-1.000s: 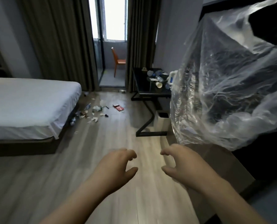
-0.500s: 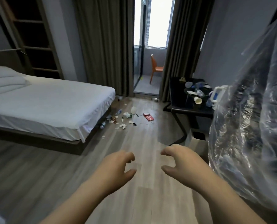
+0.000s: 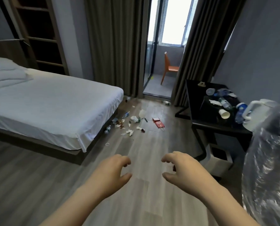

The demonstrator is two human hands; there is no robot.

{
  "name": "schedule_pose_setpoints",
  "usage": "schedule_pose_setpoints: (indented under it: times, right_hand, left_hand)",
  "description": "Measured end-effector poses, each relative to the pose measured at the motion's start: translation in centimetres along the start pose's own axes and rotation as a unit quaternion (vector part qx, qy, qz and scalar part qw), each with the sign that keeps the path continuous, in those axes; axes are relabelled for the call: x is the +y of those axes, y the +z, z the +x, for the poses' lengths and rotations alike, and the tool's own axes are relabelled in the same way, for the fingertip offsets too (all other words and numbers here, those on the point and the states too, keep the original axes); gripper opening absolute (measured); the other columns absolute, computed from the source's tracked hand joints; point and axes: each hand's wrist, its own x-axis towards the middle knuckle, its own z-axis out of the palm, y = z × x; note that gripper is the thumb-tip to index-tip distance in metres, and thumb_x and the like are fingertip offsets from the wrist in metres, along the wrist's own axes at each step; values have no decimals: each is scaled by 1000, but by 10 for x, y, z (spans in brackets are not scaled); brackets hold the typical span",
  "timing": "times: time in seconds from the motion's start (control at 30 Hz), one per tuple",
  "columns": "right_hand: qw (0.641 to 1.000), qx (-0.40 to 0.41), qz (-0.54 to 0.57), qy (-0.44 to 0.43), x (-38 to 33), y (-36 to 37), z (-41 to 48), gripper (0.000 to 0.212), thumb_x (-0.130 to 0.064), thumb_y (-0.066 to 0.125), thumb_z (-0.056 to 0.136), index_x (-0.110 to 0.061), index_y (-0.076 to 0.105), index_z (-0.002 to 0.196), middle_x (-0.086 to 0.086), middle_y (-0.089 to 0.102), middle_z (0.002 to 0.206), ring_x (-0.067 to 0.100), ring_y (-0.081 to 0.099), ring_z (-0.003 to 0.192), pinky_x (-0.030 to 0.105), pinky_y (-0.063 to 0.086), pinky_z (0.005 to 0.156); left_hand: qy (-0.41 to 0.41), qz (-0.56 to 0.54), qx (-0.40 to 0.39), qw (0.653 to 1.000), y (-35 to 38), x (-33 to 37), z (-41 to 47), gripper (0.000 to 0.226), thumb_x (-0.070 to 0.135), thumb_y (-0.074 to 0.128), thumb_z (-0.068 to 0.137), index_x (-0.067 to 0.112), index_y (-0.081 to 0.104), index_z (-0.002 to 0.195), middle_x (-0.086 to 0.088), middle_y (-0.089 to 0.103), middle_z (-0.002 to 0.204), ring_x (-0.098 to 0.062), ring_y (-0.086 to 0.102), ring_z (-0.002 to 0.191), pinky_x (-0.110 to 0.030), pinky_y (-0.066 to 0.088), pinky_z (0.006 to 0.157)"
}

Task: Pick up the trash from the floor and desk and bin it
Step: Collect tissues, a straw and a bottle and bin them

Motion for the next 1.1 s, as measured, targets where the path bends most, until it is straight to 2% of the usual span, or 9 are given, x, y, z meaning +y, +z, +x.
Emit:
schedule_pose_setpoints:
  times: [0.07, 0.23, 0.43, 0.67, 0.87, 1.1]
  right_hand:
    - [1000, -6, 7, 4, -4, -1, 40, 42, -38, 58, 87, -32, 53, 128, -14, 54, 121, 7, 53, 100, 19, 39, 82]
    - [999, -21, 21, 19, -2, 0, 128, 42, -39, 57, 88, -32, 52, 129, -14, 54, 124, 6, 50, 117, 22, 41, 94]
    - [999, -38, 26, 22, 28, 0, 229, 43, -38, 57, 88, -31, 52, 129, -12, 54, 125, 7, 49, 117, 23, 42, 94]
    - [999, -40, 24, -12, 83, -13, 370, 44, -36, 58, 87, -29, 54, 130, -8, 55, 128, 11, 50, 119, 24, 41, 95]
    - [997, -64, 22, -24, 123, -32, 460, 44, -36, 60, 86, -28, 55, 129, -9, 56, 128, 10, 51, 118, 25, 43, 93]
    - [993, -110, 31, -10, 156, -22, 562, 45, -36, 61, 86, -29, 55, 130, -8, 57, 127, 11, 52, 117, 26, 43, 94]
  left_hand:
    - [-2, -1, -8, 1000, -7, -25, 32, 34, 46, 53, 89, 32, 53, 119, 14, 55, 115, -6, 54, 104, -21, 43, 86]
    - [-1, -2, -21, 1000, -21, -68, 109, 34, 43, 53, 89, 30, 53, 121, 11, 55, 115, -8, 54, 105, -23, 43, 87]
    - [-7, -6, -49, 999, -17, -101, 201, 35, 42, 53, 90, 30, 53, 123, 11, 56, 118, -7, 54, 107, -22, 43, 90]
    - [-31, 0, -38, 999, -19, -127, 331, 32, 43, 54, 89, 30, 55, 119, 12, 56, 116, -4, 54, 104, -22, 44, 90]
    - [-60, -2, -41, 997, -15, -140, 416, 34, 43, 56, 88, 29, 54, 120, 10, 56, 117, -8, 54, 107, -20, 41, 89]
    - [-77, -10, -62, 995, -3, -182, 510, 32, 47, 56, 87, 34, 54, 116, 15, 56, 113, -3, 54, 101, -21, 45, 87]
